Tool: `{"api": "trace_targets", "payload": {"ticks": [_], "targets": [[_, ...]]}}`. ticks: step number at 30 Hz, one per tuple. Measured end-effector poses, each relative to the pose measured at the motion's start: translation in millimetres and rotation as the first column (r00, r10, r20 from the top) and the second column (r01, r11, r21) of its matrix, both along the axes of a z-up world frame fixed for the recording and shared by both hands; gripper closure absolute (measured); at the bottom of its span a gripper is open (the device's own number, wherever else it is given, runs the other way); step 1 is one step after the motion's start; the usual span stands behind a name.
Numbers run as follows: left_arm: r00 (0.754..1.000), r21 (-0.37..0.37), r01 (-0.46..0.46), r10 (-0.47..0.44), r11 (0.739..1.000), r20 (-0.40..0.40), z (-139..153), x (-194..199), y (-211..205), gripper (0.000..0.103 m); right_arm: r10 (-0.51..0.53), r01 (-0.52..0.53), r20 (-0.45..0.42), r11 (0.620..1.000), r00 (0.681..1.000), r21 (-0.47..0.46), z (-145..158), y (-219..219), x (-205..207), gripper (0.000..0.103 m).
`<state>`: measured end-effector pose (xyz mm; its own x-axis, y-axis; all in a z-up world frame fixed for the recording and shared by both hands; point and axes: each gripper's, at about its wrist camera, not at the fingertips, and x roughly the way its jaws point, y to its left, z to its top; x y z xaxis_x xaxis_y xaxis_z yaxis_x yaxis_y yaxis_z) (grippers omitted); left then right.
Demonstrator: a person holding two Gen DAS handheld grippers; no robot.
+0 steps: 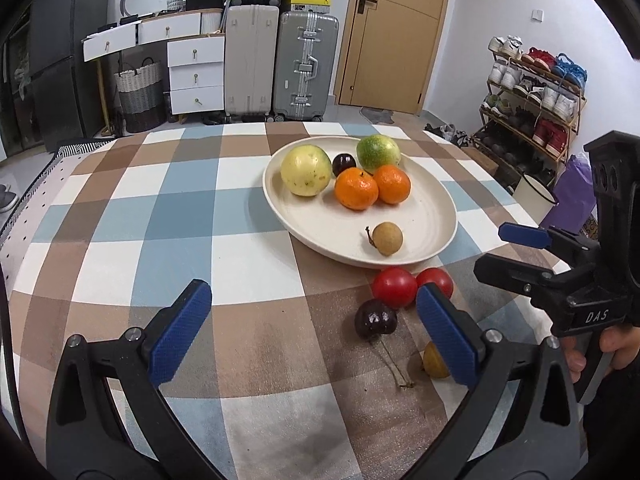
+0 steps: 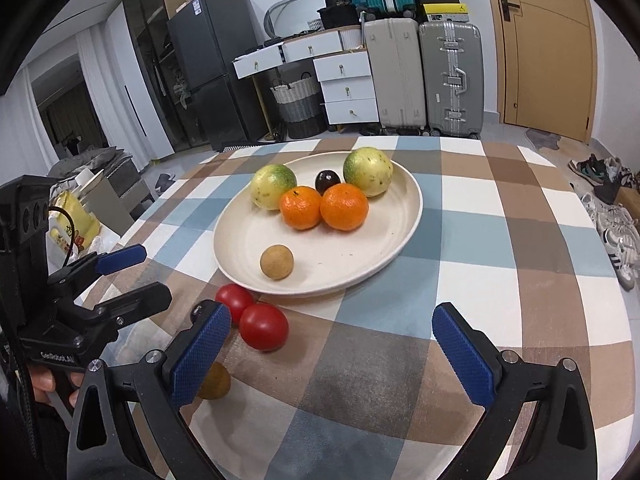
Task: Organize fruits
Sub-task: 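Move the right gripper to a red tomato while the left moves to the dark cherry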
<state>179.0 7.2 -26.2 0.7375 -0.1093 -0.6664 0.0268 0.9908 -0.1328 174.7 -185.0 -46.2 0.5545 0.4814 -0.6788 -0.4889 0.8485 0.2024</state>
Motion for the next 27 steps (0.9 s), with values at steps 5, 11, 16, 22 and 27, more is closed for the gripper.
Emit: {"api": "trace_targets", "payload": {"ticks": [5, 11, 16, 22, 27], "targets": [[0.999, -0.007, 0.010, -0.010, 1.000, -0.036, -8, 6, -2, 0.001, 0.009, -0.009, -0.033, 1.000, 0.999, -0.014, -7, 3, 3, 0.001], [0.998, 0.011, 0.021, -0.020, 1.000, -0.064, -15, 11, -5, 0.001, 0.034, -0.037, -0.060, 0.998, 0.998, -0.052, -16, 14, 3, 0.001], [0.995, 0.000, 0.008, -0.008, 1.000, -0.095, -21, 15, -1, 0.001, 0.039, -0.044, -0.080, 0.997, 0.996, -0.063, -20, 17, 4, 0.001], [0.993, -0.004, -0.001, 0.001, 1.000, -0.117, -25, 19, 1, 0.001, 0.031, -0.037, -0.113, 0.998, 0.993, -0.050, -25, 19, 13, 0.001], [0.992, -0.006, -0.002, 0.001, 1.000, -0.123, -27, 21, 2, 0.001, 0.035, -0.043, -0.111, 0.997, 0.993, -0.070, -26, 25, 15, 0.001]]}}
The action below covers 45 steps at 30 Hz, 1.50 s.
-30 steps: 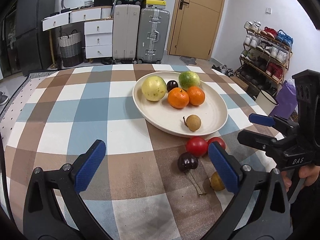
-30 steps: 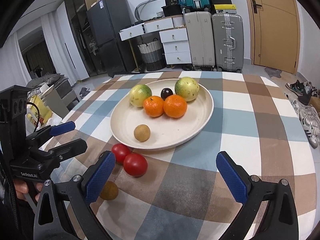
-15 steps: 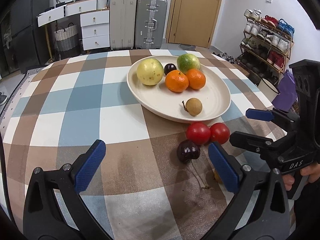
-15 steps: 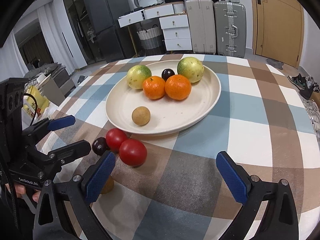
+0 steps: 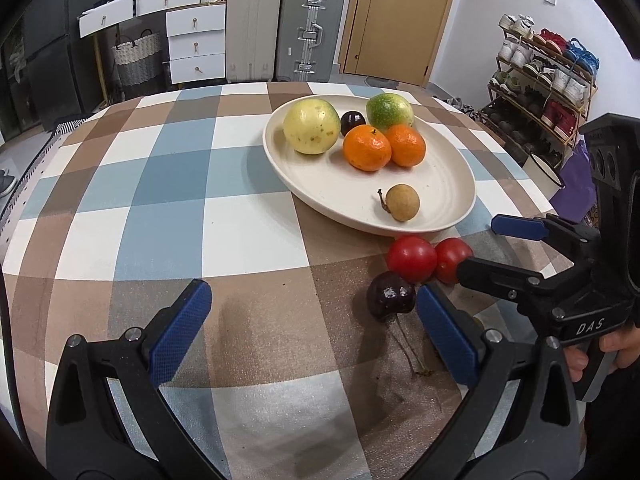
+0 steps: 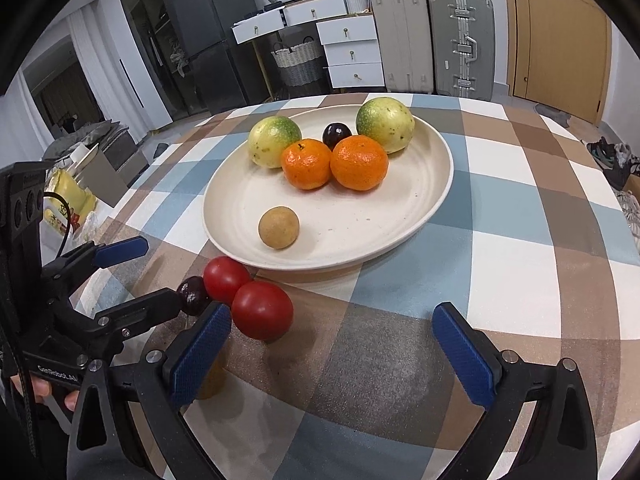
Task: Organize fruits
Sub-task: 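Move the right gripper to a red tomato while the left moves to the dark cherry, then grasp the red tomato with the right gripper while the left grasps the dark cherry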
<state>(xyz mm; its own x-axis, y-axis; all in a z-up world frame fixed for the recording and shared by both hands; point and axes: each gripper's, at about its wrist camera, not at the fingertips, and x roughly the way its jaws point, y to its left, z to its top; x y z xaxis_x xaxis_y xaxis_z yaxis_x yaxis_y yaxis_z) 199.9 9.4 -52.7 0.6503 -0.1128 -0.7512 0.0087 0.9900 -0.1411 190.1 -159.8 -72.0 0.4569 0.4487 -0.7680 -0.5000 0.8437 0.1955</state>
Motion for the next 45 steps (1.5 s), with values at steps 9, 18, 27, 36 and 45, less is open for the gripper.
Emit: {"api": "trace_targets", "payload": {"ticks": [9, 18, 27, 36, 45], "targets": [[1.000, 0.001, -0.002, 0.002, 1.000, -0.002, 0, 0, 1, 0.001, -0.047, 0.049, 0.054, 0.998, 0.997, -0.035, 9, -15, -1, 0.001], [1.000, 0.001, -0.004, 0.004, 1.000, -0.007, -1, 1, 0, 0.001, -0.111, 0.117, 0.095, 0.991, 0.989, -0.067, 12, -31, 3, 0.001], [1.000, 0.001, -0.004, 0.004, 1.000, -0.006, -1, 0, 0, 0.001, -0.135, 0.139, 0.089, 0.989, 0.987, -0.046, 14, -43, 5, 0.001], [1.000, 0.002, -0.004, 0.004, 1.000, -0.007, -1, 0, 1, 0.001, -0.046, 0.048, 0.045, 0.997, 0.998, -0.054, 3, -21, 2, 0.025], [1.000, 0.003, 0.002, -0.002, 1.000, -0.004, -2, 0, 0, 0.001, 0.031, -0.027, 0.049, 0.997, 0.998, -0.073, 1, -5, 1, 0.049]]}}
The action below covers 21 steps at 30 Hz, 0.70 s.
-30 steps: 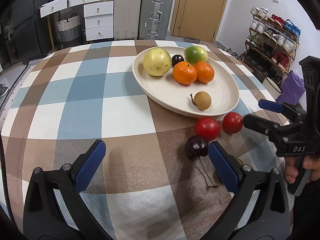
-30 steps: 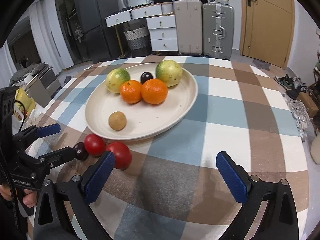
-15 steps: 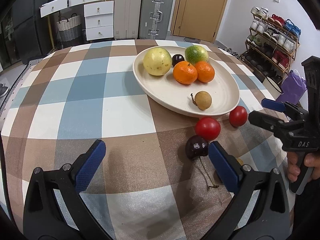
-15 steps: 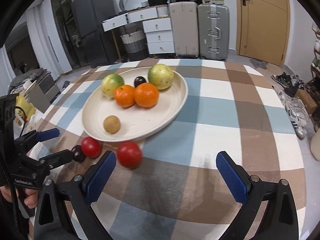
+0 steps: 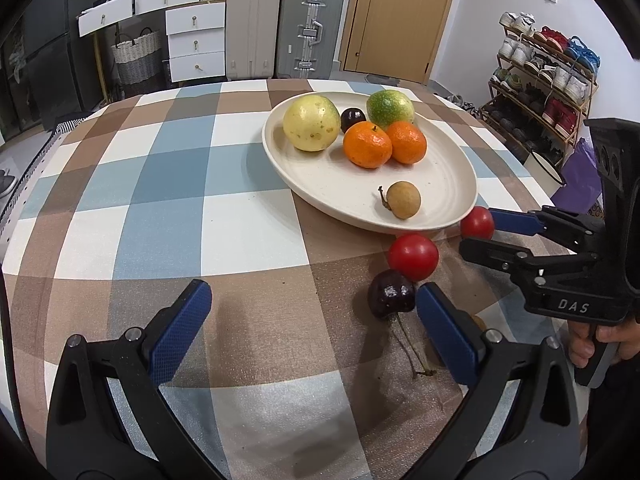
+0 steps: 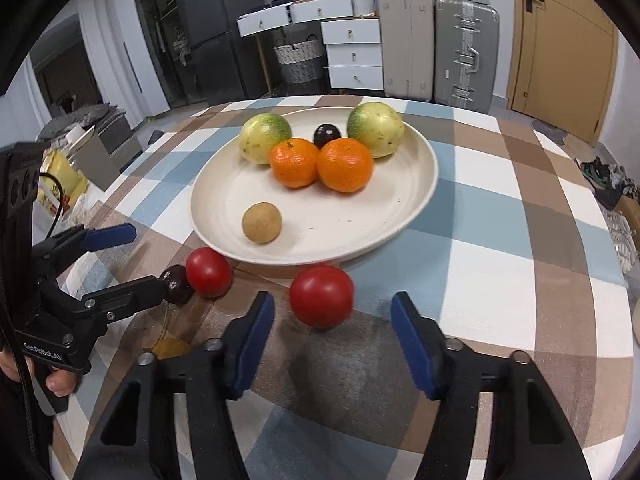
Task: Organize fruits
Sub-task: 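Grasp the red tomato with the right gripper while the left grasps the dark cherry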
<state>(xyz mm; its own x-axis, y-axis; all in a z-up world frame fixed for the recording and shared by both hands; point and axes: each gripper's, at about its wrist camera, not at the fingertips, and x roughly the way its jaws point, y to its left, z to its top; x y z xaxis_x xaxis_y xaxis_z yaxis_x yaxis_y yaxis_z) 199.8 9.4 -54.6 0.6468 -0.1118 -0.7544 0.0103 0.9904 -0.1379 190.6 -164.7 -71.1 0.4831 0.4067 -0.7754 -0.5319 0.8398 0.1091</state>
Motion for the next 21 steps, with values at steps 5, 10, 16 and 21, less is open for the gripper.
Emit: {"api": "trace_targets", "payload": {"ticks": [5, 10, 16, 21], "targets": [[1.000, -0.025, 0.017, -0.017, 1.000, 0.008, 0, -2, 1, 0.001, 0.054, -0.054, 0.018, 0.998, 0.998, -0.029, 0, 11, -6, 0.068], [0.998, -0.043, 0.052, -0.051, 0.998, 0.026, 3, -4, -3, 0.007, 0.072, -0.070, 0.039, 0.997, 0.997, -0.038, 3, 12, -13, 0.070], [0.995, -0.060, 0.097, -0.095, 0.994, 0.033, 4, -4, -8, 0.039, 0.047, -0.048, 0.065, 0.999, 0.997, 0.021, 13, 1, -19, 0.070], [0.992, -0.091, 0.130, -0.129, 0.987, 0.014, 0, 1, -11, 0.049, 0.035, -0.038, 0.067, 0.999, 0.997, 0.039, 15, -2, -20, 0.070]]}}
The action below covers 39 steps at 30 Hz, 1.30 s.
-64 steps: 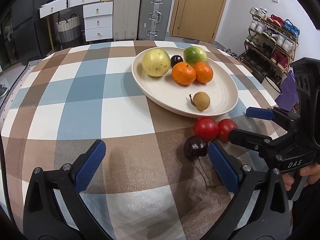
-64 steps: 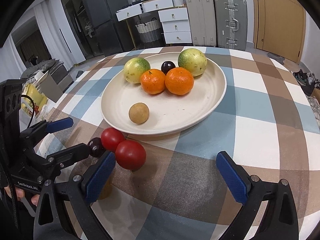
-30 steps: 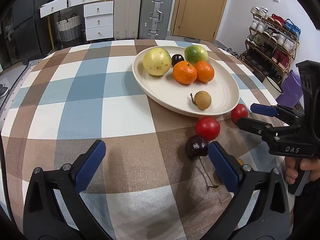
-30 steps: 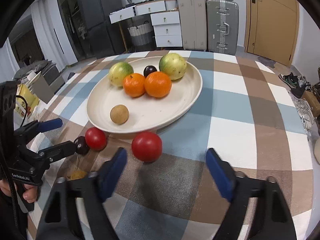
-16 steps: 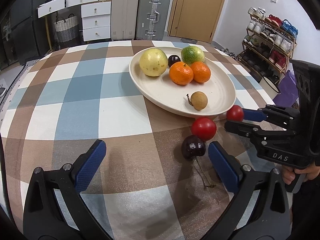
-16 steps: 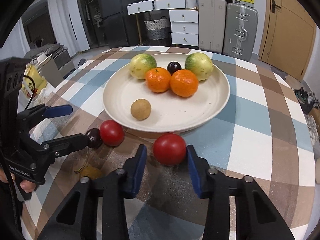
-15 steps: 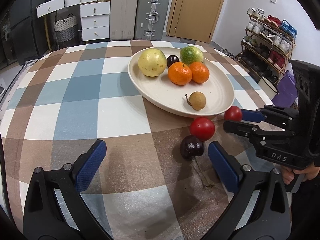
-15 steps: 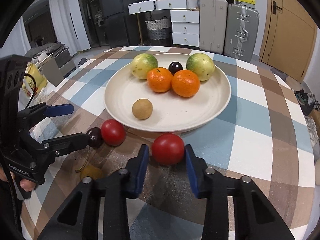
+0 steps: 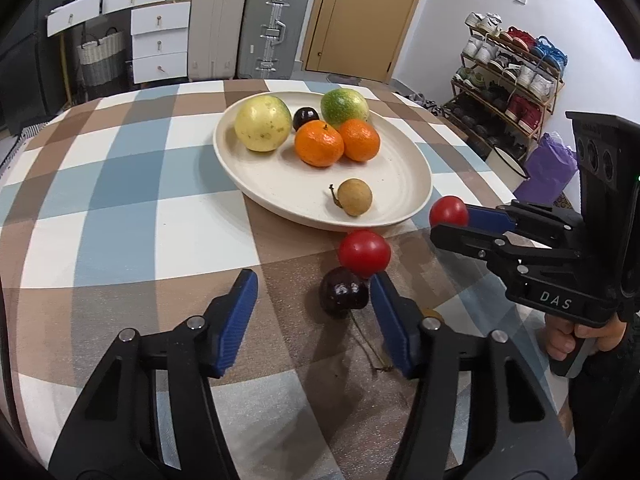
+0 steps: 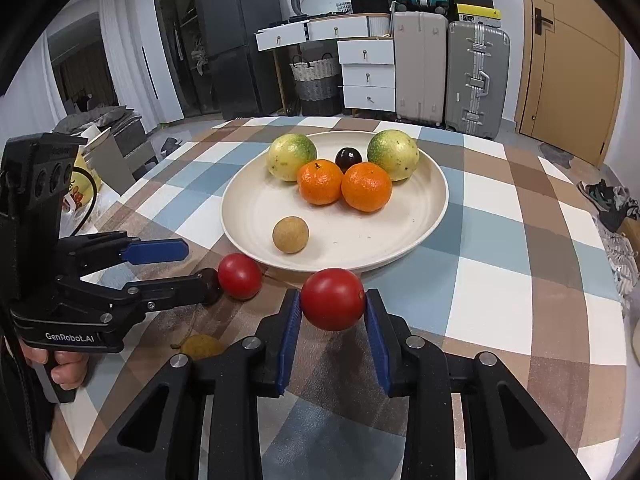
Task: Organize fruits
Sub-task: 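Grasp the red tomato with the right gripper while the left grasps the dark cherry, then carry the tomato and cherry onto the white plate and open both grippers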
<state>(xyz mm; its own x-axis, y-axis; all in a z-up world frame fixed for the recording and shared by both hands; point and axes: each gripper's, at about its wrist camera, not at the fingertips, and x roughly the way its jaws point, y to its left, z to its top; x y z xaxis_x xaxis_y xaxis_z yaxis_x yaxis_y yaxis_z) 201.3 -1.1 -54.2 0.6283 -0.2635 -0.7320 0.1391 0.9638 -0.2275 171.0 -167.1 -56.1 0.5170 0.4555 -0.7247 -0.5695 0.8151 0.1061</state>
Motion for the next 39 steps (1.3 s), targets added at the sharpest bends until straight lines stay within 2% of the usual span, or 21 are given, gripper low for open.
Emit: {"api": "trace_targets", "payload": {"ticks": [8, 13, 27, 39], "targets": [[0.999, 0.025, 0.047, -0.047, 0.999, -0.018, -2, 4, -12, 0.065, 0.002, -0.002, 0.000, 1.000, 1.000, 0.001, 1, 0, -2, 0.070], [0.996, 0.001, 0.079, -0.079, 0.997, -0.030, -5, 4, -13, 0.078, 0.004, -0.004, -0.004, 1.000, 1.000, 0.002, 0, 0, -2, 0.070], [0.997, -0.013, 0.073, -0.073, 0.997, 0.013, 3, -5, -9, 0.079, -0.001, 0.001, 0.003, 1.000, 1.000, 0.012, 0, -2, -2, 0.070], [0.992, -0.046, 0.014, -0.008, 0.999, 0.125, 26, -16, 6, 0.079, -0.061, 0.051, 0.064, 0.989, 0.996, 0.141, 20, -21, -2, 0.070]]}}
